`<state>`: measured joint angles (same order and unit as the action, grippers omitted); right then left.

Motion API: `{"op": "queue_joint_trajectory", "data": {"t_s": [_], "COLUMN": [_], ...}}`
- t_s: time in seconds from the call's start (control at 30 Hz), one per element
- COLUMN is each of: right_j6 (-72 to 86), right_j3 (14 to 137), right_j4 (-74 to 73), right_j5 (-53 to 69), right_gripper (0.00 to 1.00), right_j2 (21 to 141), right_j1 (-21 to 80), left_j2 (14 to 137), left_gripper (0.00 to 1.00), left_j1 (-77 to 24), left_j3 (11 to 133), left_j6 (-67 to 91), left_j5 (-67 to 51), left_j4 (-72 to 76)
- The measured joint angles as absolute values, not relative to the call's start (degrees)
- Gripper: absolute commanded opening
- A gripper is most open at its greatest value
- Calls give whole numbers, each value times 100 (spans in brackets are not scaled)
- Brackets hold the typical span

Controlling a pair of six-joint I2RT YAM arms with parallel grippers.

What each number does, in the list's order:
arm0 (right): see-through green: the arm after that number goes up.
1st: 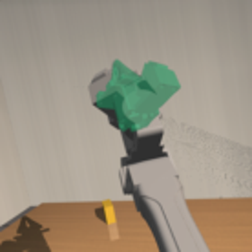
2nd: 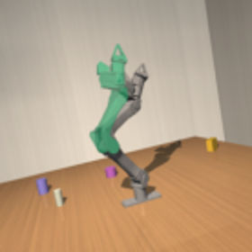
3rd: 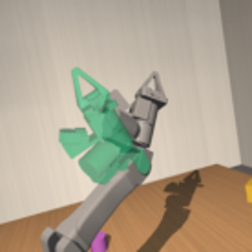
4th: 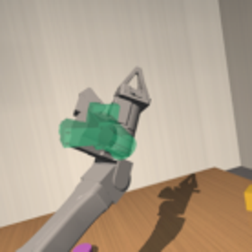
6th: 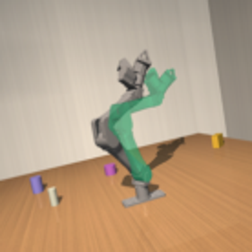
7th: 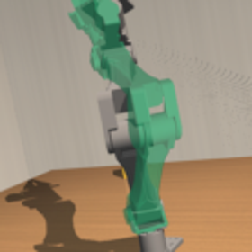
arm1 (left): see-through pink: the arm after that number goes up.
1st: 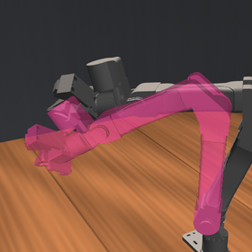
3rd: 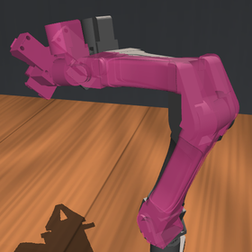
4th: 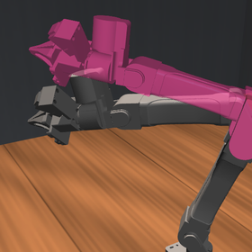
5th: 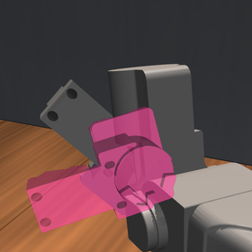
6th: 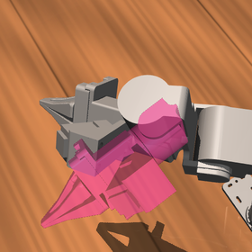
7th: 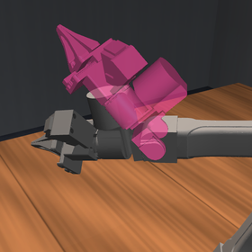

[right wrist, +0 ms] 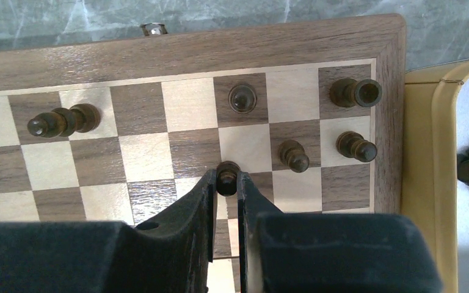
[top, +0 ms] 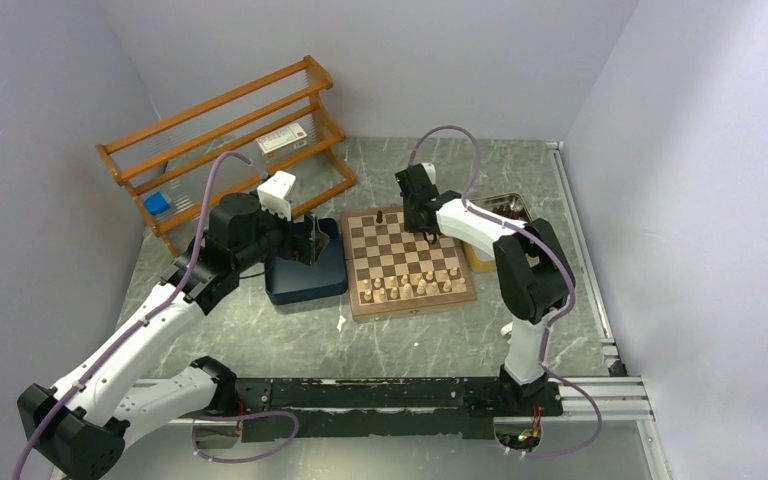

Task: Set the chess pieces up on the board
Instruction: Place the chess piece on the chessboard.

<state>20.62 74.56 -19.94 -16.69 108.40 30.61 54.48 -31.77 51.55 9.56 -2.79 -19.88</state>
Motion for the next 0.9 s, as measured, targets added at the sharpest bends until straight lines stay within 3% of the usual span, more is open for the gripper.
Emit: {"op": "queue_joint_trajectory", "data": {"t_s": [0.9], "right_j6": [2102], "right_j3": [7456], "right_j4": [-1774], "right_j5": [-1981], "right_gripper": [16], "right_j2": [10995], "right_j1": [3044], "left_j2": [5448], "left_gripper": [98], "left_j1": [-3179], "left_j3": [5153], "left_j6": [956], "left_j5": [-279], "left_j4": [-1988]}}
